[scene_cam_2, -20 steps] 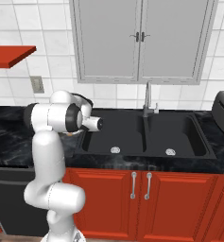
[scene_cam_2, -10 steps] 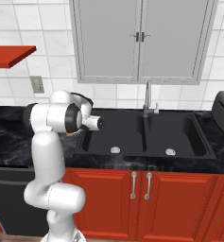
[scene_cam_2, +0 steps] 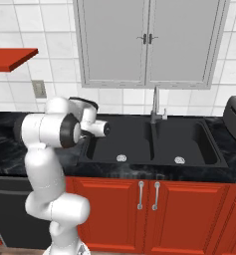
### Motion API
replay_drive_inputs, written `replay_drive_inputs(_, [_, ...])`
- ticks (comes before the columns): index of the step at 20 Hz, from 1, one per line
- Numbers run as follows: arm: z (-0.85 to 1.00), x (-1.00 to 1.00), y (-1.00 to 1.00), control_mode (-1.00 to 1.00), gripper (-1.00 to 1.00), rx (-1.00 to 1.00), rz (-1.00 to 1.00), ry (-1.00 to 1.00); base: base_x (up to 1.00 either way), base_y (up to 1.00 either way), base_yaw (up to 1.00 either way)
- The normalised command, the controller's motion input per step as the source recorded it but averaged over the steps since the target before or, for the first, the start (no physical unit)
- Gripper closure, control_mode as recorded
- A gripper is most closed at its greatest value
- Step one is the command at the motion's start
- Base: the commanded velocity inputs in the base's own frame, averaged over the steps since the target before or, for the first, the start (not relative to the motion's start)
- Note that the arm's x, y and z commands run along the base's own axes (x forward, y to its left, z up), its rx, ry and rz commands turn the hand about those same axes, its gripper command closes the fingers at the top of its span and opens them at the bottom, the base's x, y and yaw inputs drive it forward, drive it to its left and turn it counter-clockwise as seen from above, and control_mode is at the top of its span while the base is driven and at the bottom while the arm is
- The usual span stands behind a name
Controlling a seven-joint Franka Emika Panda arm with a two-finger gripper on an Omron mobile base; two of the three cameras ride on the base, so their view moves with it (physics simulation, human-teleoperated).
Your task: Restock the sink supplies by placing the sponge and soap dispenser on the counter and next to the sink. Make sure the soap dispenser is upright.
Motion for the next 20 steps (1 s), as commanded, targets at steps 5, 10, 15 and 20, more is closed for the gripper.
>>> replay_drive_inputs(5, [0.48,-0.99,-0.04,-1.0,-1.0,0.0,0.0,-0.13,0.0,0.0,0.0])
replay_drive_inputs(10, [0.76,-0.93,-0.11,-1.0,-1.0,-0.01,0.0,-0.24,0.0,0.0,0.0])
replay_drive_inputs(15, [0.85,-0.89,-0.3,-1.0,-1.0,-0.21,0.0,-0.28,0.0,0.0,0.0])
replay_drive_inputs(20, [0.72,-0.51,-0.55,-1.0,-1.0,-0.5,0.0,-0.27,0.0,0.0,0.0])
